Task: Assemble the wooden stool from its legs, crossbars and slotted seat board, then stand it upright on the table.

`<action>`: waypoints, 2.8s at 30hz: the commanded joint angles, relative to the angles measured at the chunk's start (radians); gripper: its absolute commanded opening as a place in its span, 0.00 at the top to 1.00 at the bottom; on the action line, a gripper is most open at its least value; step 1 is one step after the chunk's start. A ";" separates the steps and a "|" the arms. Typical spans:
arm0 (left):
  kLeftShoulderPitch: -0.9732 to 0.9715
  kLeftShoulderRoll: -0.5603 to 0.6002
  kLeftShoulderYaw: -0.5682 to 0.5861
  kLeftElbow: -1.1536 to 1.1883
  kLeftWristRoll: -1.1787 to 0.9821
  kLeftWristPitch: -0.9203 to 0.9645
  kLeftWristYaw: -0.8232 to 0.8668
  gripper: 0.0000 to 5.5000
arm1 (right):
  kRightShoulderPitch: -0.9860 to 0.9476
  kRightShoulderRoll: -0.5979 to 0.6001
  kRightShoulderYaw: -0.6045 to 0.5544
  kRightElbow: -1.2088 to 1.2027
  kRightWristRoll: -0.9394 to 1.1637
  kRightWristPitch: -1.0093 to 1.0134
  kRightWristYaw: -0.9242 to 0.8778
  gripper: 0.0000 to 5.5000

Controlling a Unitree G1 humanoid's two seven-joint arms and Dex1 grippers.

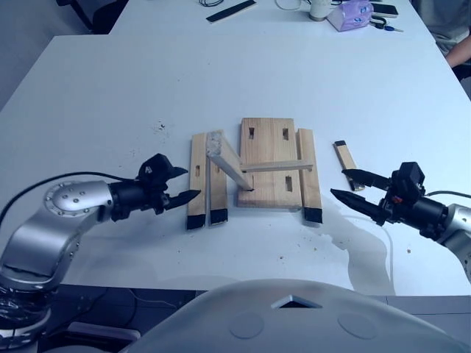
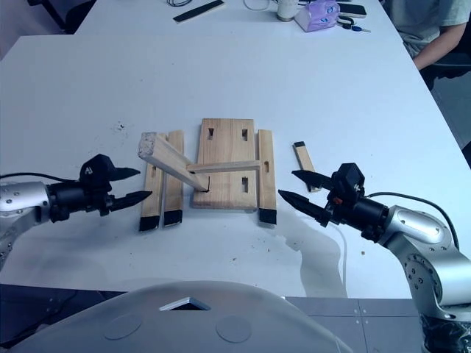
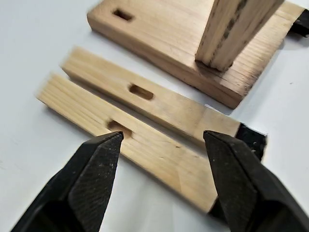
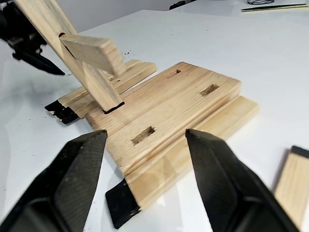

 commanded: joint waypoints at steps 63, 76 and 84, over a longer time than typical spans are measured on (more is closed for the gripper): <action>-0.616 -0.223 0.260 0.126 -0.722 -0.149 0.026 0.63 | -0.581 -0.098 -0.204 0.056 0.499 0.150 -0.147 0.46; -0.589 -0.134 0.101 0.013 -0.832 -0.066 -0.126 0.63 | -0.875 -0.127 -0.029 -0.013 0.880 0.256 -0.171 0.29; -0.543 -0.113 0.018 0.032 -0.646 -0.107 -0.217 0.63 | -0.918 -0.116 0.007 -0.017 0.903 0.253 -0.179 0.29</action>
